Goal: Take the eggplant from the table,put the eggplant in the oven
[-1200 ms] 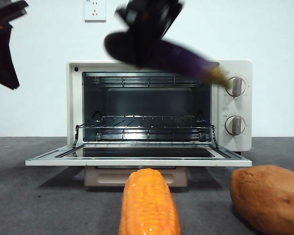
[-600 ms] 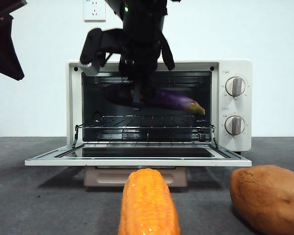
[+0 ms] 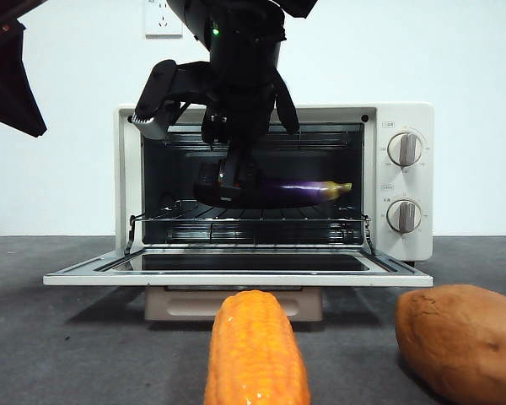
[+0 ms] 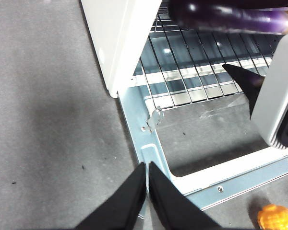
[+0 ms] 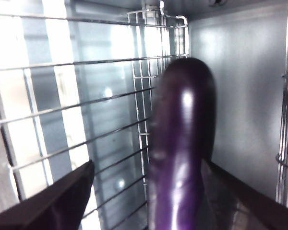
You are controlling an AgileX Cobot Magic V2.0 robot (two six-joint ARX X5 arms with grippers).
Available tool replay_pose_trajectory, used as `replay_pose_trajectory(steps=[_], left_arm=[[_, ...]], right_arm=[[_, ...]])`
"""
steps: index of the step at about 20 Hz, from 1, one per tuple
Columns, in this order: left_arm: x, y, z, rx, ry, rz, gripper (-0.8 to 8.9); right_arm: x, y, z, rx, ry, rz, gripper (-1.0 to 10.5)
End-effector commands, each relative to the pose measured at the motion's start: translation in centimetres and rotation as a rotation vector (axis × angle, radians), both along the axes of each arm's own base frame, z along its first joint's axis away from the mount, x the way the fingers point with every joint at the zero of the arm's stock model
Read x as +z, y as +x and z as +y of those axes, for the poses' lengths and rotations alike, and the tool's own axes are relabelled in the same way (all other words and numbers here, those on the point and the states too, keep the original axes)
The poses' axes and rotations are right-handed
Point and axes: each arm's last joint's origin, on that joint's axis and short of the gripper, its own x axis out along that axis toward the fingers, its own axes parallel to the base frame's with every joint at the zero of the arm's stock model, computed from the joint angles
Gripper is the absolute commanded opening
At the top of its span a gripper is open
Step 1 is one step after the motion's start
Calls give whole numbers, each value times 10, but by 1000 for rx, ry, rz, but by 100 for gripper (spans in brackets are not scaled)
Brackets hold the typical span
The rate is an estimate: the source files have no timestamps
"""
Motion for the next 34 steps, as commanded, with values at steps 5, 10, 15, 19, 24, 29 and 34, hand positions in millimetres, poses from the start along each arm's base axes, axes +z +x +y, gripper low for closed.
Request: replay_pose_trajectory(steps=[5,10,15,19,24,29,34], left_arm=[[2,2,-1,-5,-4,-8,6],[2,2,-1,-5,-4,-8,6],[2,2,-1,-8,-1,-13,6],[-3,10,-3,-12,10,-10,6],[-25,27,-2,-6,41,82,6],[-56,47,5,-30,-1,220,6],[-83,60,6,-48,-20,334,6]], right_arm=[[-5,4,4,-70,77,1,362],[-5,1,7,-95,106,-5,362],[18,-16,12,-104,152,-61,351],[73,-54,1,-122,339,-59,351],[129,-105,-38,-134,463,-1,249],[158,-139,-79,-118,531,116,149],[173,-159,-107,-109,588,176,45]])
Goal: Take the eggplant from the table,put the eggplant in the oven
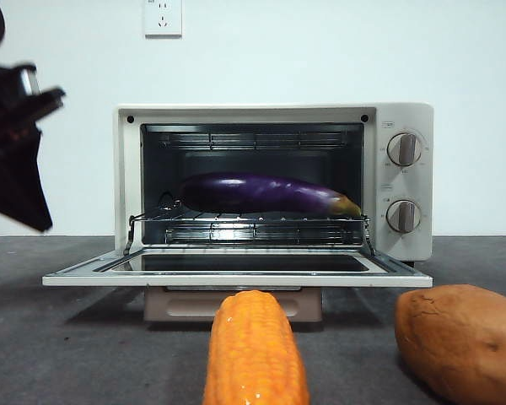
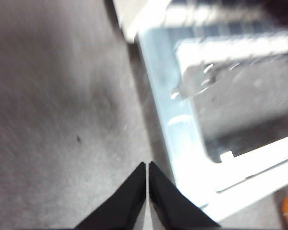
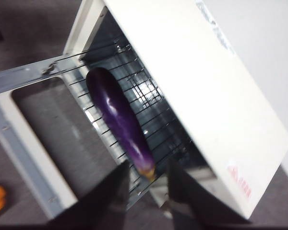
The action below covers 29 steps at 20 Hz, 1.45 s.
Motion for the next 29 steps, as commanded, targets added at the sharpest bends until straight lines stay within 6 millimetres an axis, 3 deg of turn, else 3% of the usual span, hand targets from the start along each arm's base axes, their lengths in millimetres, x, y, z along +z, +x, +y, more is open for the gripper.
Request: replay_pose_trajectory(steps=[1,8,15,29], left_arm=[[-17,9,-2,-23,11,55,6],[-63,23,-6,-87,-38,201,6],[-94,30,-6,-202,-305,280,6],[-93,34,16,-256,-573,239,6]], right_arm=[[11,-11,-11,-14,67,16,26],[31,-31,-43,-18,139,-23,3],[42,-46,-67,-25,194,-64,3],[46,-62,-92,-64,256,-33,3]])
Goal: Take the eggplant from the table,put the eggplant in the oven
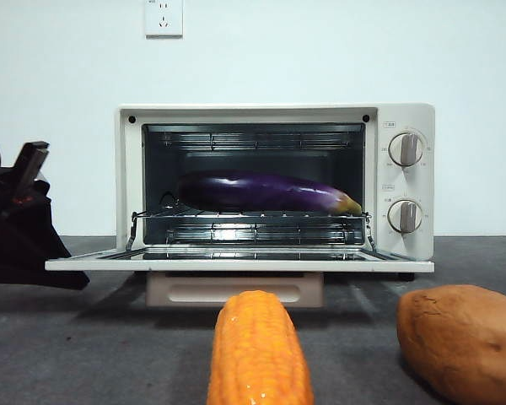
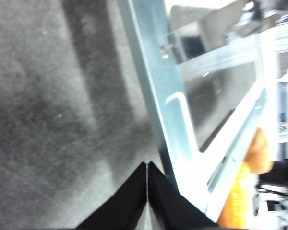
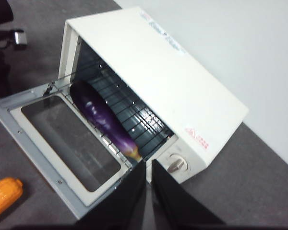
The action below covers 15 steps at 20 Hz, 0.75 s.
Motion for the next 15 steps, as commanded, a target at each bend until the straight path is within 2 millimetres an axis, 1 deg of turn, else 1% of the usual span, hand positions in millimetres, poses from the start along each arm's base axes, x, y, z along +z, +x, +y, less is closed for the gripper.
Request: replay_pose_trajectory(steps=[1,7,10,13,15], left_arm=[[-7,3,-1,-32,-95,-2,6],[7,13,6,-31,-230,-25,6],[17,21,8,-37,-305,-43,6],[33,33,11,-40,-354,-68,6],[48,45,14,-33,-376,-86,6]], right_arm=[[3,-3,-1,-12,33,22,3],[-1,-4,-3,-27,17,61,3],[-3,-4,-4,-33,10,77,3],[-4,-5,-5,-43,11,93,3],[-5,-5,-5,-49,14,108,3]])
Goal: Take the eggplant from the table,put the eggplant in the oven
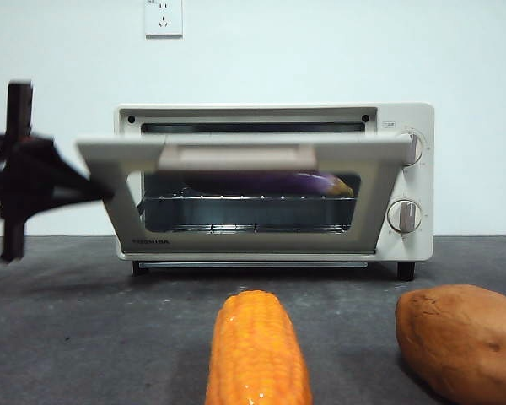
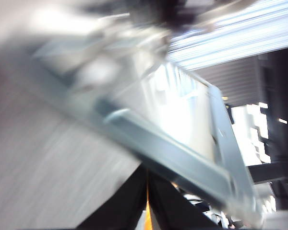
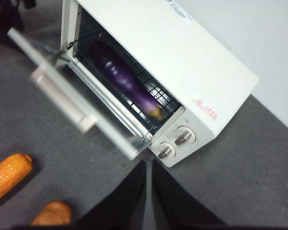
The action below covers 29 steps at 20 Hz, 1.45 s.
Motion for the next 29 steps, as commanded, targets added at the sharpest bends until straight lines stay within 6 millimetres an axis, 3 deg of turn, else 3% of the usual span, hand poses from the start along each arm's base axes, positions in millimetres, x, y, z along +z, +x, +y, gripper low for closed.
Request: replay_pose_trajectory(steps=[1,5,8,15,20,25,29], left_arm=[[20,19,6,16,-38,-11,6],[62,37,18,56,-40,-12,6],[96,34,24,72,23,-84,6],[161,-18,12,100,353,-297,6],[196,-54,-1,196,534,-453,6],[201,-84,-7,390,674,-551,6],[163,-118,-9,601,724,-588,6]], right_arm=[[3,-1,1,-13,37,18,3],[-1,-2,3,36,51,63,3],[-11,2,12,92,71,97,3],[-73,21,33,104,-50,135,3],[-121,41,26,-40,-93,211,3],[-143,56,0,-243,-6,233,3],[-141,64,-31,-377,237,98,3]])
